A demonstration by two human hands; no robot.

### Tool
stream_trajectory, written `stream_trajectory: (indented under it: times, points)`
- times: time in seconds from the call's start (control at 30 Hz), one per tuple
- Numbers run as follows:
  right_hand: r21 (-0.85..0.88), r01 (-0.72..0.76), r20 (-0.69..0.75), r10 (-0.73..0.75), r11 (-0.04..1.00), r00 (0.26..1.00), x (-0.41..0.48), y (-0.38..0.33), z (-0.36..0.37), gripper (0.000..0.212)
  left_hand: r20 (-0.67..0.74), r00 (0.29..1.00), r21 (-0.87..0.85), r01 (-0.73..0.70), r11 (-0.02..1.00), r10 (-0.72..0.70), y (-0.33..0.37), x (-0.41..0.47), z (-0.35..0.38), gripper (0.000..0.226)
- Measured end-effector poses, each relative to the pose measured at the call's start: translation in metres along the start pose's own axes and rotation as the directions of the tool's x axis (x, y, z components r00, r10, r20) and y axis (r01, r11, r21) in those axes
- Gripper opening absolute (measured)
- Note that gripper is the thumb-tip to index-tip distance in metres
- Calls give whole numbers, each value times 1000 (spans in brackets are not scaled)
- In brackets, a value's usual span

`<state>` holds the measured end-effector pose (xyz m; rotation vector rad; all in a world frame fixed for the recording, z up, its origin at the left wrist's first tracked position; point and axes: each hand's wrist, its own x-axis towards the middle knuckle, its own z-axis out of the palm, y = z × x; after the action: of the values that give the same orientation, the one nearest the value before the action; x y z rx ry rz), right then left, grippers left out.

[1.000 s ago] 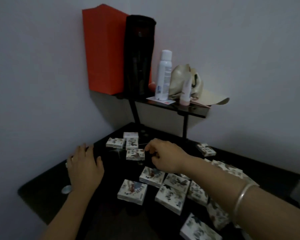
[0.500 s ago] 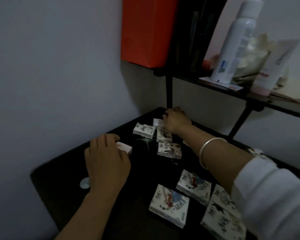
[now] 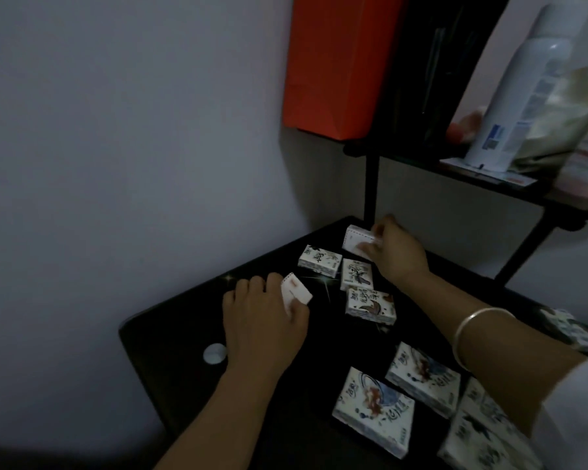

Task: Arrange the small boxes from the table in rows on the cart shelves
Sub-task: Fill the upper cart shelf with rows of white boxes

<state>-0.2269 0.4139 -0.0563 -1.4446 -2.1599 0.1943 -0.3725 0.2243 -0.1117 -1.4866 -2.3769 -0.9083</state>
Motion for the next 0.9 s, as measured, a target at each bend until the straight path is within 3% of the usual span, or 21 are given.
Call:
stream_trajectory:
  times: [0.07, 0.13, 0.23, 0.37, 0.53, 0.7, 0.9]
  points:
    - [0, 53, -68, -53, 999, 996, -17, 0, -13, 38, -2, 999, -49, -37, 998, 37, 1, 1, -2, 20]
    - [-8, 70, -21, -70, 997, 997, -33, -1, -28, 36, -3, 998, -121, -70, 990, 70, 1, 1, -4, 18]
    - [24, 72, 82, -73, 997, 994, -65, -7, -56, 30, 23, 996, -243, -73, 967, 80, 3, -2, -6, 27]
    - [65, 130, 74, -135, 989, 988, -113, -18, -98, 27, 29, 993, -390, -97, 916, 117, 4, -8, -13, 39]
    - [38, 137, 66, -139, 990, 988, -162, -22, -148, 32, -10, 998, -548, -55, 835, 59, 6, -25, -30, 45]
    - [4, 78, -60, -78, 997, 995, -202, -14, -208, 28, 64, 991, -768, -26, 640, 118, 53, -53, -71, 38]
    - [57, 5, -220, 7, 998, 975, -255, 2, -279, 22, 122, 901, -911, -64, 406, 416, 157, -79, -129, 34]
